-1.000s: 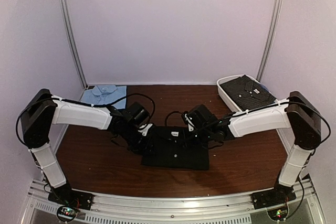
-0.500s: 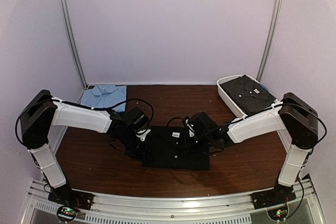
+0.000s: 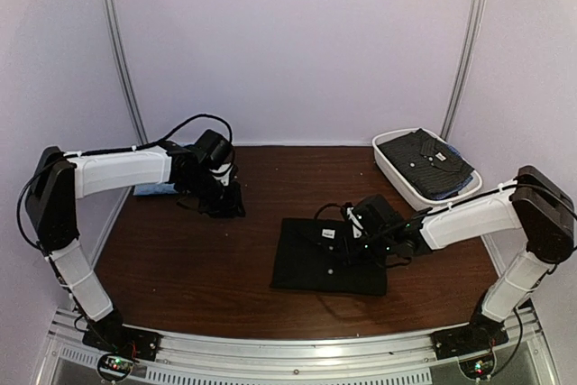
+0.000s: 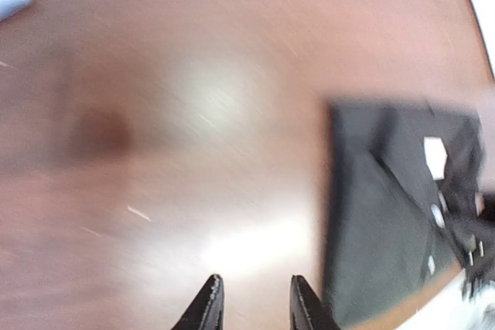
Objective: Fold and stack the long sleeve shirts
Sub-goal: Move the square-folded shirt to the center of the board.
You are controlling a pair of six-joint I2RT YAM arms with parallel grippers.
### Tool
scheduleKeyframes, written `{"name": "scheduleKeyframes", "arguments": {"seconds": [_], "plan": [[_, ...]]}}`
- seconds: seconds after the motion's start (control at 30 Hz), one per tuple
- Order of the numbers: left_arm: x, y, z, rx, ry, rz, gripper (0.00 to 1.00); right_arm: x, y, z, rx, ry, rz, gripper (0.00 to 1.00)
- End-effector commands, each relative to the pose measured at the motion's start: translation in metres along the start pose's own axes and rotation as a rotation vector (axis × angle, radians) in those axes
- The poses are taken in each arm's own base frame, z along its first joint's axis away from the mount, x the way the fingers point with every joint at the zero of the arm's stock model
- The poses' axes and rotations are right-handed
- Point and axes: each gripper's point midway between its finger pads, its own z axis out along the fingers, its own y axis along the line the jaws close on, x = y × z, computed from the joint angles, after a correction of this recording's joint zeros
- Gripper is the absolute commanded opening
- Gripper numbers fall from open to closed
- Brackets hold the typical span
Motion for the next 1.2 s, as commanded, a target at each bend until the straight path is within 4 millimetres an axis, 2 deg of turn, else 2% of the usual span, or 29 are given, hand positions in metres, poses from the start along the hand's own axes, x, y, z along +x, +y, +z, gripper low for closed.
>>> {"name": "scheduleKeyframes", "arguments": {"seconds": [0.0, 0.03, 0.13, 0.3, 0.37, 0.47, 0.7, 0.9, 1.03, 1.17], "plan": [[-0.055, 0.053, -0.011, -0.152, -0.130, -0.073, 0.32, 0.023, -0.035, -0.012, 0.085, 0.050, 0.003, 0.50], [-0.067, 0.066, -0.013, -0.189, -0.159, -0.099, 0.32, 0.023, -0.037, -0.015, 0.084, 0.045, 0.008, 0.50], [-0.088, 0.101, -0.010, -0.200, -0.202, -0.213, 0.32, 0.024, -0.046, -0.025, 0.093, 0.032, 0.022, 0.50], [-0.103, 0.149, -0.006, -0.091, -0.281, -0.456, 0.33, 0.019, -0.058, -0.045, 0.094, -0.009, 0.050, 0.50], [-0.106, 0.160, -0.003, -0.031, -0.312, -0.536, 0.33, 0.014, -0.057, -0.053, 0.087, -0.031, 0.058, 0.50], [-0.114, 0.167, -0.001, 0.022, -0.371, -0.598, 0.33, 0.002, -0.051, -0.066, 0.066, -0.070, 0.059, 0.52], [-0.130, 0.190, 0.008, 0.061, -0.462, -0.736, 0.37, -0.033, -0.032, -0.100, 0.010, -0.188, 0.064, 0.66], [-0.143, 0.192, 0.026, 0.130, -0.485, -0.768, 0.39, -0.060, -0.020, -0.134, -0.034, -0.301, 0.078, 0.73], [-0.147, 0.193, 0.035, 0.155, -0.493, -0.778, 0.41, -0.071, -0.016, -0.153, -0.050, -0.362, 0.082, 0.77], [-0.148, 0.196, 0.046, 0.161, -0.495, -0.780, 0.43, -0.074, -0.015, -0.165, -0.061, -0.394, 0.085, 0.78]]}}
